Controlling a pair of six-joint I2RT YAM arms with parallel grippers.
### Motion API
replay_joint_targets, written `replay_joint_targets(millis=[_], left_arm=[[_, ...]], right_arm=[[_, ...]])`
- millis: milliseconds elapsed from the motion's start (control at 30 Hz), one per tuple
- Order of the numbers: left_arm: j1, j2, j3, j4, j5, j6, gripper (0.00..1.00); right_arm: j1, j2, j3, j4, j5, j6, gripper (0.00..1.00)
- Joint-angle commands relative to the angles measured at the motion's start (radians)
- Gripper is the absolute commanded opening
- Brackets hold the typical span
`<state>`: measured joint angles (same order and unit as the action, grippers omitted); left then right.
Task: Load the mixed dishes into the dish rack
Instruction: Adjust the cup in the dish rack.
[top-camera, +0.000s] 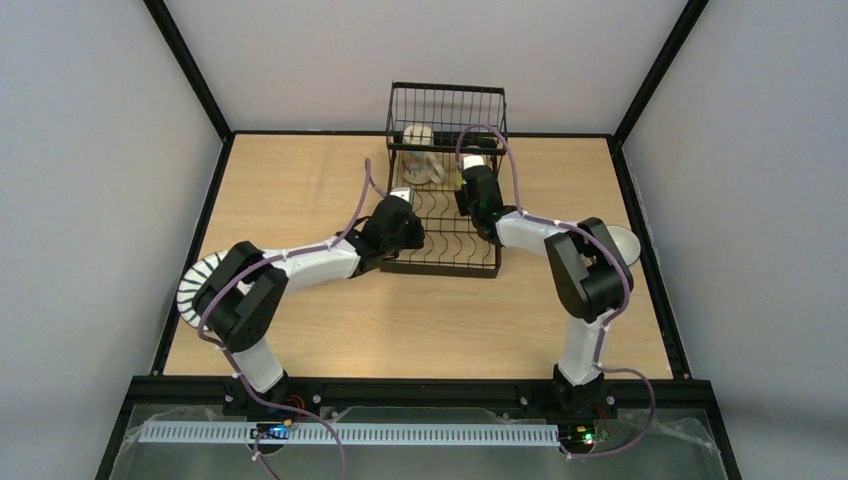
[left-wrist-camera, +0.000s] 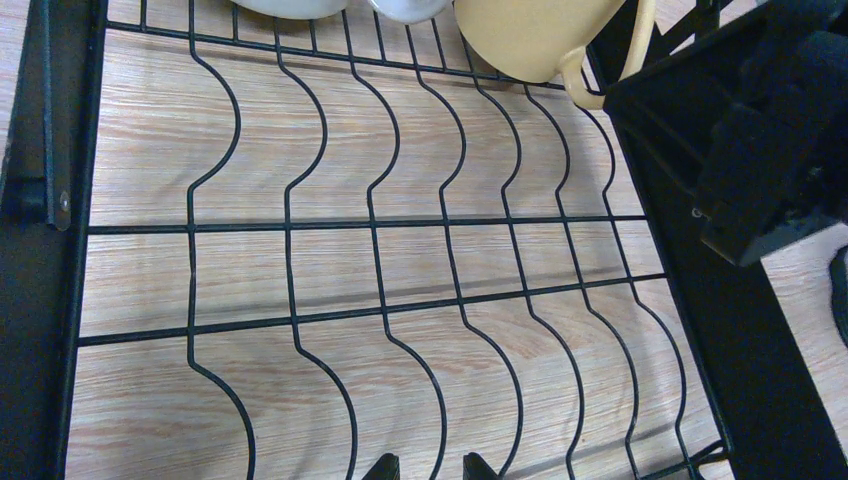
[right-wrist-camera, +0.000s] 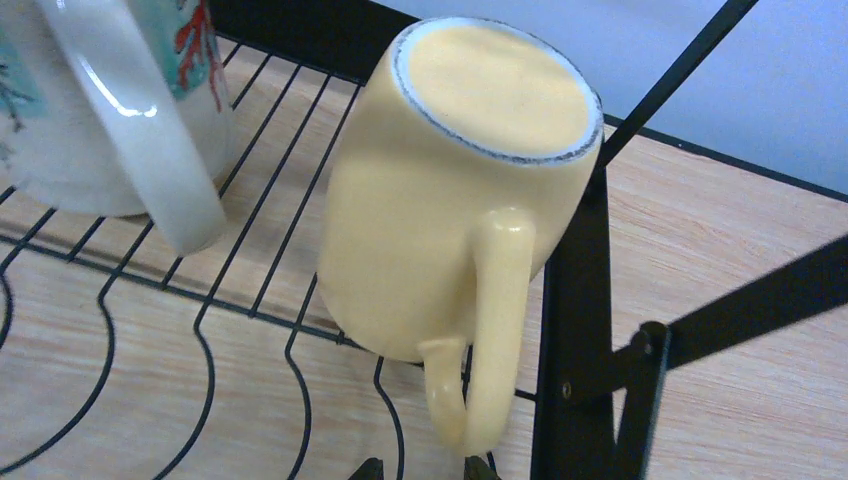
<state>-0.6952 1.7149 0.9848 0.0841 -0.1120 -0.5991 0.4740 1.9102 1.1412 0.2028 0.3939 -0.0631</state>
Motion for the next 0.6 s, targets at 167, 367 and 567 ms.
replay_joint_targets(millis=[167, 367, 567], left_arm=[[-0.004, -0.073, 0.013, -0.081, -0.009, -0.031, 0.36], [-0.004, -0.133, 0.025, -0.167, -0.028, -0.058, 0.38], [-0.003, -0.183, 0.050, -0.240, -0.053, -0.061, 0.40]], right_arm=[[0.027, -0.171, -0.049, -0.142, -0.016, 0.061, 0.53], [0.027, -0.286, -0.077, -0.266, -0.013, 0.147, 0.54], [0.027, -0.373, -0.092, -0.385, -0.010, 0.207, 0.54]])
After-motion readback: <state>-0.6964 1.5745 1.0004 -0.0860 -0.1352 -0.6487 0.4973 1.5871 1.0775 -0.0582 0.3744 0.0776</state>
